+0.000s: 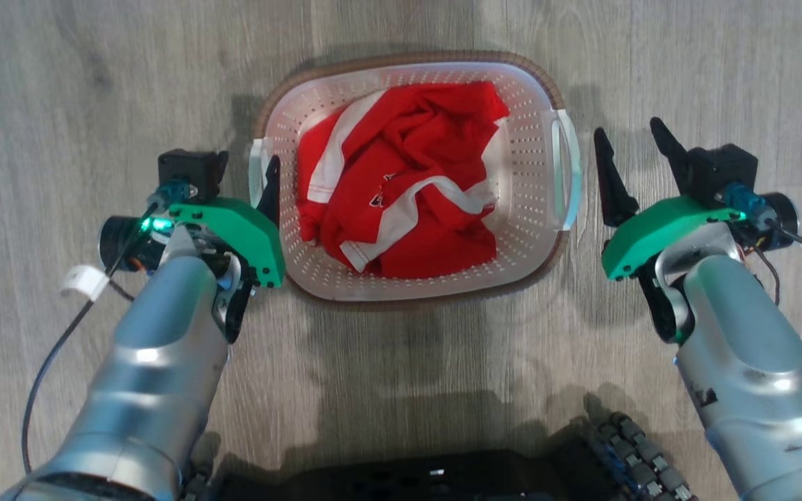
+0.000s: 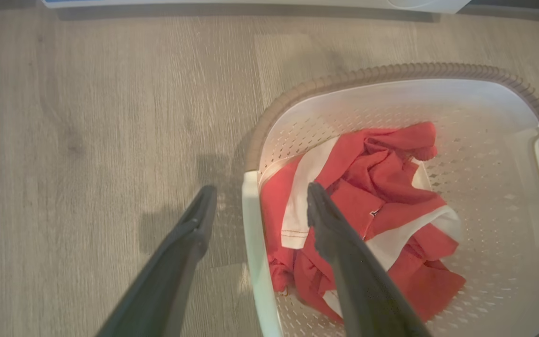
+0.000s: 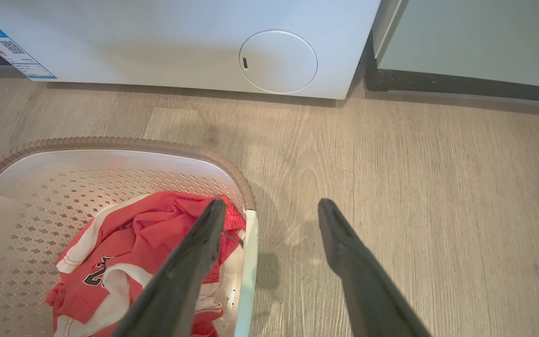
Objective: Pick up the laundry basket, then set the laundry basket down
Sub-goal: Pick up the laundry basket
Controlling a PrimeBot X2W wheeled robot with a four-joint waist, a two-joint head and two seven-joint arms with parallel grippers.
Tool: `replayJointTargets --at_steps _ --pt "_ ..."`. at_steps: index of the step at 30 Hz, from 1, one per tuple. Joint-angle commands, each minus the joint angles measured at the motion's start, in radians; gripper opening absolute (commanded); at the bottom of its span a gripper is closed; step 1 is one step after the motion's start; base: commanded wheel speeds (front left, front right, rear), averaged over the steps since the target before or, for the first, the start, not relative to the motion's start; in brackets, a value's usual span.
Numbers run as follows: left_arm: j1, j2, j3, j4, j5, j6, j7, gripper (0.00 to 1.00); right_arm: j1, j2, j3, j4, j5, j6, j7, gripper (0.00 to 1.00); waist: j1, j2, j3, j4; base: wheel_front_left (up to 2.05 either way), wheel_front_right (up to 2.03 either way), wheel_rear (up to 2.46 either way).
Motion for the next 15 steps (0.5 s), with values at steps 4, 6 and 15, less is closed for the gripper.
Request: replayJointTargets --at_steps 4,6,15 --pt "-0.033 0.018 -0.002 0.044 -0.018 -0.011 -0.012 1.0 -0.003 0.016 0.038 0.015 0.015 0.003 -0.013 1.0 -0.0001 0.0 0.04 -0.007 0.0 0.0 0.0" --pt "-0.045 0.018 -0.008 0.063 -0.027 -0.016 -0.012 1.0 -0.013 0.018 0.049 0.031 0.018 0.003 -0.013 1.0 -0.0001 0.0 0.051 -0.009 0.0 0.0 0.0" --pt "-0.104 0.018 -0.052 0.179 -0.068 -0.047 -0.012 1.0 -0.063 0.032 0.11 0.128 0.044 0.003 -0.013 1.0 -0.0001 0.0 0.097 -0.018 0.0 0.0 0.0"
